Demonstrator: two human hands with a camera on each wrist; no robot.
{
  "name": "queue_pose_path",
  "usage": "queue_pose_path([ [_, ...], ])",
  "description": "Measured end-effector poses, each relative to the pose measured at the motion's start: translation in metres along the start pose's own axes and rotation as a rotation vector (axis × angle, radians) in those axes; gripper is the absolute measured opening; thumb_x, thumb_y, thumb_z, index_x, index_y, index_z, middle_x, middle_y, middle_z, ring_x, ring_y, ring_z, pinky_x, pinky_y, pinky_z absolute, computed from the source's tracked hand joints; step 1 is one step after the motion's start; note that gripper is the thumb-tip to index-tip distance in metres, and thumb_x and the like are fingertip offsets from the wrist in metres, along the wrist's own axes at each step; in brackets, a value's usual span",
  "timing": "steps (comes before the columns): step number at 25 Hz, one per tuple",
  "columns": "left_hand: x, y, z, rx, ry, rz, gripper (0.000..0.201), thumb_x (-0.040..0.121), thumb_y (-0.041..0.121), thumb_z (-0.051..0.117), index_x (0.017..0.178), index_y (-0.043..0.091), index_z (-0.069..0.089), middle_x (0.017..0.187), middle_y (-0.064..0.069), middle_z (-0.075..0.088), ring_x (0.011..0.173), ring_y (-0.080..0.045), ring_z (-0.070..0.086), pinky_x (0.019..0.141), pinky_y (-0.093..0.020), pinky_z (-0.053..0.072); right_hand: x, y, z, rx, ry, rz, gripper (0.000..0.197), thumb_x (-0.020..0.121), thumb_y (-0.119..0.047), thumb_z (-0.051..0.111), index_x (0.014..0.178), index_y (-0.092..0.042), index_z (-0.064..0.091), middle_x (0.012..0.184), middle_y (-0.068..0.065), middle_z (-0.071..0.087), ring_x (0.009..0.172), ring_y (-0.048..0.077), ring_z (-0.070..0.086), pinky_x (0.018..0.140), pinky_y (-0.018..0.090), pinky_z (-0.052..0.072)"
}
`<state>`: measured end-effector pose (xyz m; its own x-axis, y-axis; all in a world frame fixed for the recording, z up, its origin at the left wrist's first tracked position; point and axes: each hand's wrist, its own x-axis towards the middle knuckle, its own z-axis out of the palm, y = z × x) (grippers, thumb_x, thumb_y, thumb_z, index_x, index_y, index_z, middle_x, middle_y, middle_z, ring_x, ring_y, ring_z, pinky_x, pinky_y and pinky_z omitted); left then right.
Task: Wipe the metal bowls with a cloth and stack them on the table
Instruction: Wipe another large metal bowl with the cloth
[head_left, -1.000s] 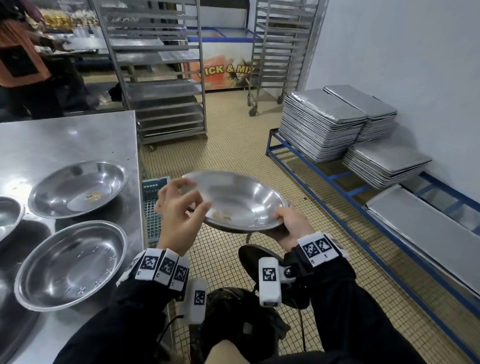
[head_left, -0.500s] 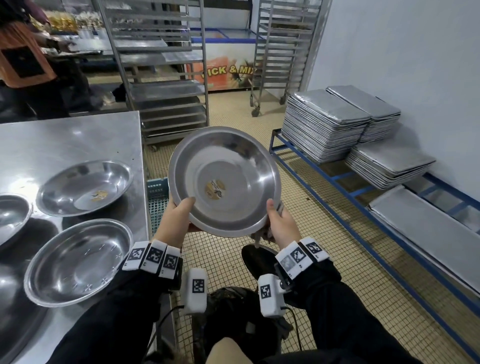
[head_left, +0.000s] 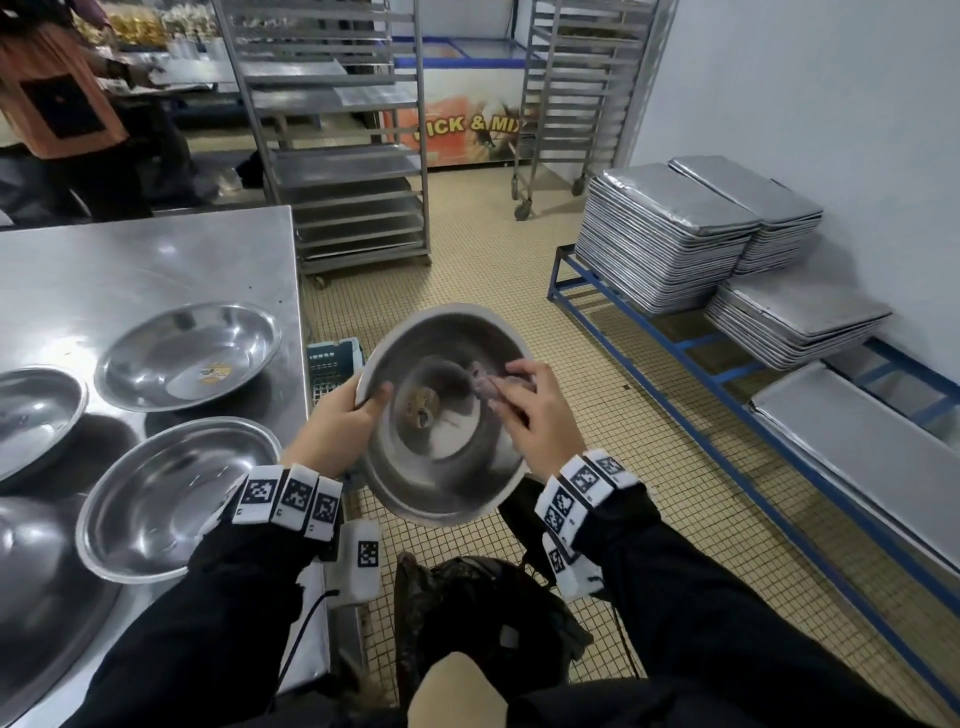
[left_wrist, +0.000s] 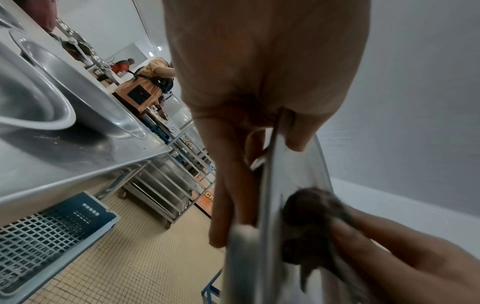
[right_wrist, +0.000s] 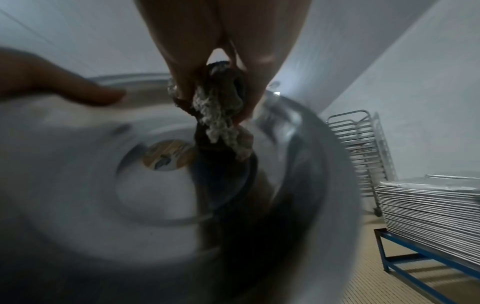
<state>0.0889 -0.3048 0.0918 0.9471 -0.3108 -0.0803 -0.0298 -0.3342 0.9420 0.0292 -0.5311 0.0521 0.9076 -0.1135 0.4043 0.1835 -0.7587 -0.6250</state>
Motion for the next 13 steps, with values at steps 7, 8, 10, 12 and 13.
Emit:
queue_pose_path([
  [7, -0.006, 0.014, 0.016, -0.114, -0.020, 0.059, 0.017, 0.099, 0.026, 0.049, 0.111, 0.023, 0.061, 0.092, 0.000, 0.071, 0.076, -0.011, 0.071, 0.063, -0.022, 0.056, 0.008, -0.021, 0.031, -0.089, -0.258, -0.156, 0.026, 0.089, -0.019, 0.053, 0.103, -0.005, 0.070, 0.123, 0.014, 0.051, 0.113, 0.026, 0.045, 0.097, 0.020, 0.030],
  [8, -0.005, 0.015, 0.013, -0.096, -0.013, 0.074, 0.014, 0.100, 0.028, 0.049, 0.106, 0.027, 0.061, 0.094, 0.001, 0.070, 0.081, -0.012, 0.070, 0.068, -0.025, 0.056, 0.002, -0.021, 0.036, -0.084, -0.316, -0.154, 0.027, 0.091, -0.019, 0.053, 0.113, -0.010, 0.067, 0.128, 0.011, 0.049, 0.117, 0.024, 0.043, 0.100, 0.017, 0.026],
  [10, -0.005, 0.017, 0.007, -0.092, 0.022, 0.086, 0.013, 0.100, 0.028, 0.047, 0.098, 0.034, 0.059, 0.090, 0.006, 0.068, 0.078, -0.005, 0.067, 0.066, -0.021, 0.052, -0.013, -0.015, 0.044, 0.027, -0.450, -0.167, 0.033, 0.092, -0.012, 0.055, 0.124, -0.017, 0.062, 0.132, 0.007, 0.048, 0.122, 0.021, 0.043, 0.105, 0.022, 0.031],
  [12, -0.006, 0.017, 0.003, -0.087, 0.060, 0.098, 0.016, 0.101, 0.027, 0.048, 0.093, 0.035, 0.059, 0.083, 0.009, 0.067, 0.064, 0.004, 0.064, 0.059, -0.015, 0.050, -0.021, -0.001, 0.041, 0.066, -0.551, -0.160, 0.034, 0.091, -0.009, 0.056, 0.123, -0.020, 0.063, 0.128, 0.006, 0.053, 0.120, 0.019, 0.047, 0.104, 0.029, 0.038],
  [13, -0.006, 0.016, 0.002, -0.081, 0.068, 0.098, 0.017, 0.101, 0.026, 0.048, 0.092, 0.034, 0.060, 0.081, 0.008, 0.067, 0.060, 0.005, 0.062, 0.056, -0.013, 0.050, -0.021, 0.005, 0.034, 0.047, -0.576, -0.145, 0.031, 0.092, -0.013, 0.057, 0.121, -0.020, 0.065, 0.126, 0.004, 0.054, 0.117, 0.017, 0.048, 0.104, 0.027, 0.038],
])
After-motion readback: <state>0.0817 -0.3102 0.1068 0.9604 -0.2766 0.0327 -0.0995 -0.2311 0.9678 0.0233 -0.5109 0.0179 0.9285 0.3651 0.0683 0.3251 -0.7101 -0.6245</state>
